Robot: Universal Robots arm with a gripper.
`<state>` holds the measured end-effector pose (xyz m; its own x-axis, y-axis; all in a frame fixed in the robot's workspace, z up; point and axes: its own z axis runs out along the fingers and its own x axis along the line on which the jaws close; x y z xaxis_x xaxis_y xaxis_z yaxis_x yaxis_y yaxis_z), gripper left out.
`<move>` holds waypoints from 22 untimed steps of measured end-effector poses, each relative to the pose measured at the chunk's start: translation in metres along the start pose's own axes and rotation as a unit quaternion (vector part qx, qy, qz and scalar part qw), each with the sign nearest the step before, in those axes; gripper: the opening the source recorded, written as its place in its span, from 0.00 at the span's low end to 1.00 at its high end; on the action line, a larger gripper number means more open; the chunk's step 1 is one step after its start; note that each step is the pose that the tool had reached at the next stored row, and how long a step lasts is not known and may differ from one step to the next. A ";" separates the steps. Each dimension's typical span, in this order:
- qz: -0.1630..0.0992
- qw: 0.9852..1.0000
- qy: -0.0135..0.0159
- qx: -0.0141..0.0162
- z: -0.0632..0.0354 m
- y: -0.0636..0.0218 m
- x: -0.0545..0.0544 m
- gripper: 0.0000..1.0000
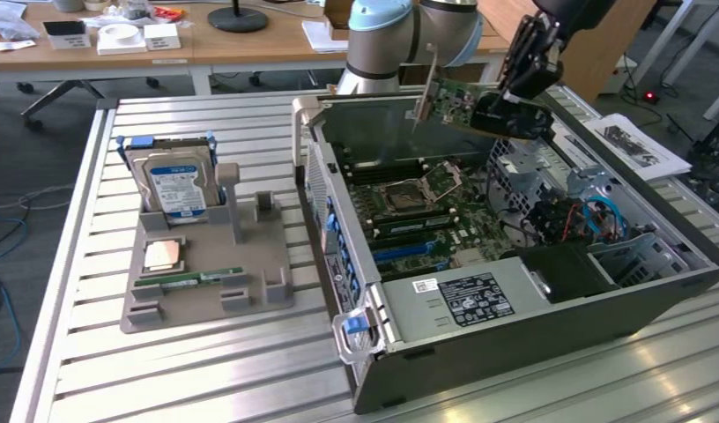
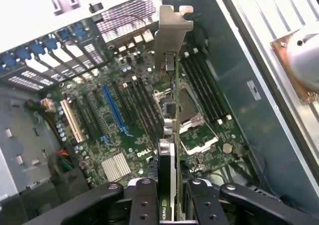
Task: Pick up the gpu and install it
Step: 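Insert the gpu into the slot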
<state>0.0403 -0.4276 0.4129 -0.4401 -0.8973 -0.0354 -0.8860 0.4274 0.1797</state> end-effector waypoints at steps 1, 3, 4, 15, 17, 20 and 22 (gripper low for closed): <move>-0.009 1.000 0.002 0.000 0.0001 0.0000 0.000 0.27; -0.027 1.000 0.005 -0.001 0.0003 -0.0001 0.000 0.27; -0.036 0.999 0.007 -0.001 0.0005 -0.0001 0.000 0.27; -0.134 0.991 0.024 -0.005 0.0022 -0.0004 0.000 0.27; -0.151 0.988 0.028 -0.005 0.0024 -0.0004 0.000 0.27; -0.167 0.985 0.031 -0.006 0.0026 -0.0004 0.000 0.27; -0.167 0.985 0.031 -0.006 0.0025 -0.0004 0.000 0.27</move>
<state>0.0402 -0.4276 0.4103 -0.1134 -0.9929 -0.0349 -0.9781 0.1054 0.1797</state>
